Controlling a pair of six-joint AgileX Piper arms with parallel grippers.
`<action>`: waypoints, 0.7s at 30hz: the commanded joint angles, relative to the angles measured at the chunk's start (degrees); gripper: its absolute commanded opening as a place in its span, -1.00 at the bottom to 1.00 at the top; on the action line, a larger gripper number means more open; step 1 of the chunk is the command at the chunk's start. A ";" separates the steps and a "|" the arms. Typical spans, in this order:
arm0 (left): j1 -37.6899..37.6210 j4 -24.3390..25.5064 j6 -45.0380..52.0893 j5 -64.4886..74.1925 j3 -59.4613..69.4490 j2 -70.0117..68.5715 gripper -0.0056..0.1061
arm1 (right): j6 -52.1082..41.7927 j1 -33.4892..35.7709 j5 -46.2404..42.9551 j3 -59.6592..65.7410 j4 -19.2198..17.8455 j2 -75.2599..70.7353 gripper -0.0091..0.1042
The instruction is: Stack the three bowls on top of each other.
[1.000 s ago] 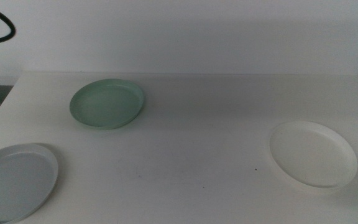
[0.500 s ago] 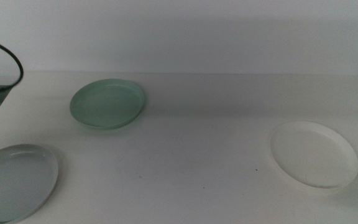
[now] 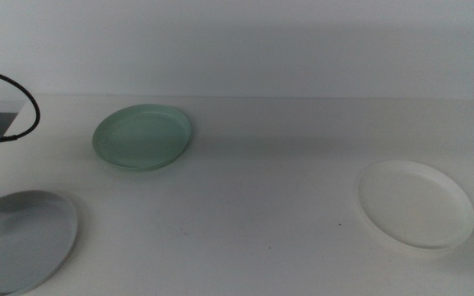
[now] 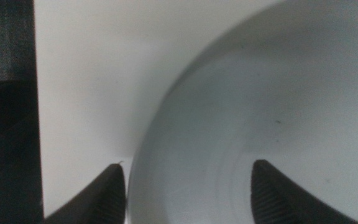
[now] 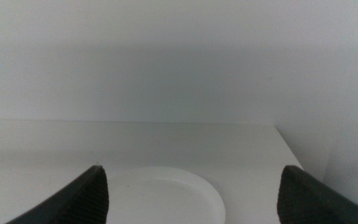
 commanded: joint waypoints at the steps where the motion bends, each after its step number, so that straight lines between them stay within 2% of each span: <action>1: 0.07 0.80 -0.33 -0.64 -0.36 0.12 0.20 | -0.28 -0.12 -0.49 0.24 -0.47 -0.25 0.78; 8: 0.07 4.17 -3.01 -1.81 -0.36 0.12 0.00 | -0.28 -0.12 -0.49 0.24 -0.47 -0.25 0.78; 21: 0.07 4.92 -3.73 -1.36 0.80 0.20 -0.53 | -0.28 -0.12 -0.49 0.24 -0.47 -0.25 0.78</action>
